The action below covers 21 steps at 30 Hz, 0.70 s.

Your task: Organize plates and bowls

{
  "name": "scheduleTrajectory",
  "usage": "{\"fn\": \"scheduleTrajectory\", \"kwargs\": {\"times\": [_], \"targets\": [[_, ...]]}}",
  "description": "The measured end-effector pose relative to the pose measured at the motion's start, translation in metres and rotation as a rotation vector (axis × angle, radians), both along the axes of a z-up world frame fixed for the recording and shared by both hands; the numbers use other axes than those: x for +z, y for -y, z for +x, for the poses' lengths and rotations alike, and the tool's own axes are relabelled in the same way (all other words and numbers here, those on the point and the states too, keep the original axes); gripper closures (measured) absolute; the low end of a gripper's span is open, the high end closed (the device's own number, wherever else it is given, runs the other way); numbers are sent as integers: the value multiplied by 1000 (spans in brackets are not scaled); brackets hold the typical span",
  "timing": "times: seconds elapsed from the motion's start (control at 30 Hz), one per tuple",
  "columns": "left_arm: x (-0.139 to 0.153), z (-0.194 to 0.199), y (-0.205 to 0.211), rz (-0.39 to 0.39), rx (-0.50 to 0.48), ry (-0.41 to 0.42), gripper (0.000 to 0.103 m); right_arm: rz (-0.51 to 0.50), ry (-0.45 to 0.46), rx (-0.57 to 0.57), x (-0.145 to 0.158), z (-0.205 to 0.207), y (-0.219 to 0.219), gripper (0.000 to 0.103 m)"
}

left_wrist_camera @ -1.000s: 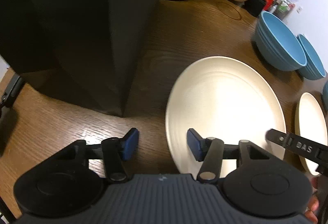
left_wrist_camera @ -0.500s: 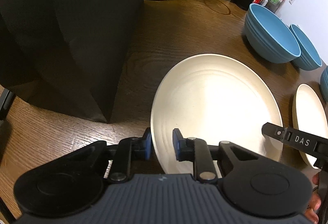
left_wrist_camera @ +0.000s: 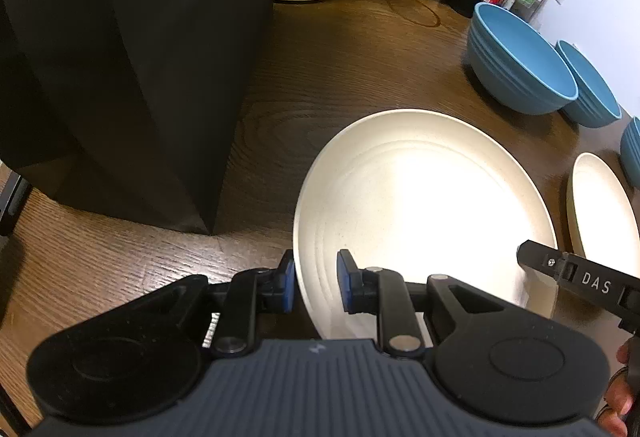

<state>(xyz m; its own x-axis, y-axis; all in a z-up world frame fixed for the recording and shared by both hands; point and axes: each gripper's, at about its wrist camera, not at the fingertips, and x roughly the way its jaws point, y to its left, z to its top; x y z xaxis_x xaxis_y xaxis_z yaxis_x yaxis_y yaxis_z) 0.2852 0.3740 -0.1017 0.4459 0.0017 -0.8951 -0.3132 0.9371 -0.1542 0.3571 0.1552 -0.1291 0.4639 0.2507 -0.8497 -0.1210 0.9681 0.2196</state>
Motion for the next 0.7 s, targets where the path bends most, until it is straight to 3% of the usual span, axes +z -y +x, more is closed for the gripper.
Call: {"fn": "scheduleTrajectory", "kwargs": {"times": [0.7], "targets": [[6, -15, 15, 17, -96, 69, 82, -6, 91, -44, 15, -41, 19, 93]]}}
